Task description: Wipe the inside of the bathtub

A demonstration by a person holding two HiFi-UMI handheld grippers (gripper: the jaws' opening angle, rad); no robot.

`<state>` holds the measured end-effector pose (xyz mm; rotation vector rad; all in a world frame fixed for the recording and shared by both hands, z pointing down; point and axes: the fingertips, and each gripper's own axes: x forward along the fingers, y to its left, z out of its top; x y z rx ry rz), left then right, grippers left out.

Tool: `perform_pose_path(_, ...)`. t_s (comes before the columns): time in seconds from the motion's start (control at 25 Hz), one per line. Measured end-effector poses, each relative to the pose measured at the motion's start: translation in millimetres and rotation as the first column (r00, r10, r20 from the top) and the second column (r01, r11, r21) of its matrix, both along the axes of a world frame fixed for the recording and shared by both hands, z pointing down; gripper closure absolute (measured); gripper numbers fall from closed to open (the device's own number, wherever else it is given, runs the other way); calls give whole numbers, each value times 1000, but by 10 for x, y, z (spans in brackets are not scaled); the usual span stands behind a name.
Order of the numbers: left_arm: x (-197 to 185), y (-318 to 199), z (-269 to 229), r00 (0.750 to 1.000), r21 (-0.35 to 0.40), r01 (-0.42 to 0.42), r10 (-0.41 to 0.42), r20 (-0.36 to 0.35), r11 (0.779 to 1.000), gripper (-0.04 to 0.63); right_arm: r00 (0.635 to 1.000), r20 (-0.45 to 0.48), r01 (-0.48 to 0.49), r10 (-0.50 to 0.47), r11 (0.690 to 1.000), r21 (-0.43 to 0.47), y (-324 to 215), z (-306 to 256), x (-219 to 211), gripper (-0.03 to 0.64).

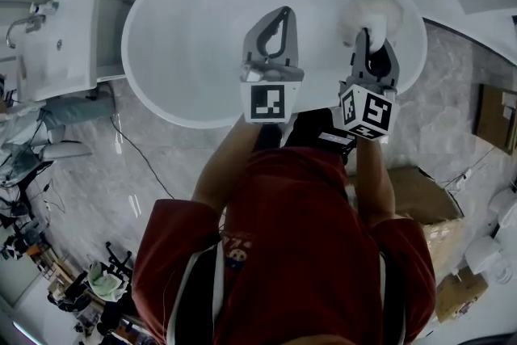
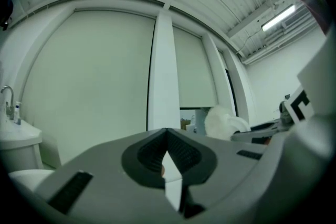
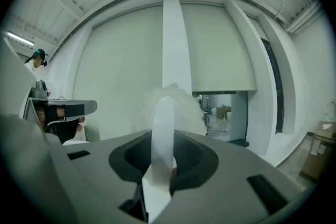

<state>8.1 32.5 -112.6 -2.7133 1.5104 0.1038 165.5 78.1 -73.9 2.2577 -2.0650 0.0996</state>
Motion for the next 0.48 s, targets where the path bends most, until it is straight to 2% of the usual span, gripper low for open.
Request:
perform_pose_path(0.24, 636, -286, 79, 999, 15, 38, -38, 5, 999, 580, 999, -6, 36, -36, 999, -20, -314, 178, 658, 525)
perform_pose_path(0.48, 1183, -577, 381, 999, -20, 29, -29, 14, 999, 580, 998, 2, 58, -58, 997, -46, -635, 515, 1145, 525)
